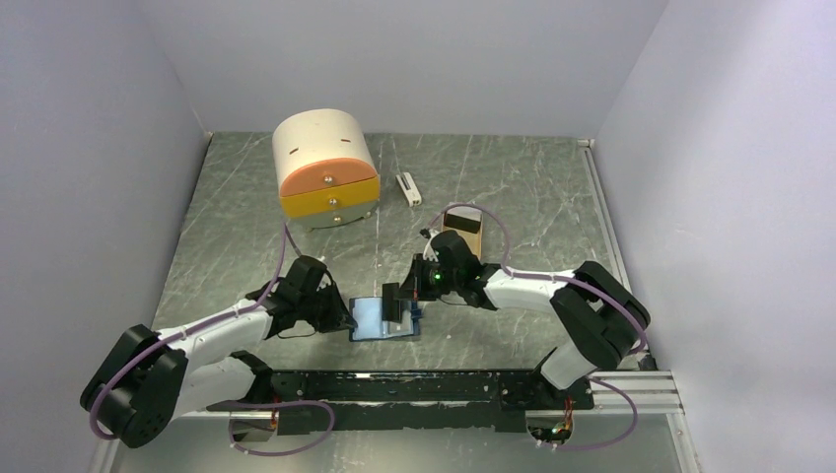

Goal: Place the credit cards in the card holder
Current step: Insert the credit card into the card holder.

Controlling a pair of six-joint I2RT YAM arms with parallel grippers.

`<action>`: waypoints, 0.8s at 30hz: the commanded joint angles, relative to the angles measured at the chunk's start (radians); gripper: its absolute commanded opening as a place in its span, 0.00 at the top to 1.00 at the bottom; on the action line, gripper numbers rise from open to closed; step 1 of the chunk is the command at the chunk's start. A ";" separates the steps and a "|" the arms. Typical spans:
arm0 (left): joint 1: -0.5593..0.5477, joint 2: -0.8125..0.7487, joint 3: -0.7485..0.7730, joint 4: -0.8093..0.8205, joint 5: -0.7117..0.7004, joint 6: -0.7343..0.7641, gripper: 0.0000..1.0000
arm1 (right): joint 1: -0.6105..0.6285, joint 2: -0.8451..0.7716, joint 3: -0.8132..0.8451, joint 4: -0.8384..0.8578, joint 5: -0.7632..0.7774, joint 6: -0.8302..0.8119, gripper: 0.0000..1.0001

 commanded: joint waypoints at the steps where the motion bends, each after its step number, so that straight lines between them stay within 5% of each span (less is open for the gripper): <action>1: 0.005 0.016 -0.024 0.039 0.015 0.007 0.86 | 0.016 0.015 -0.018 0.038 -0.002 0.038 1.00; 24: 0.006 -0.031 0.020 -0.072 -0.015 0.013 0.82 | -0.003 0.038 -0.051 0.129 -0.084 0.145 1.00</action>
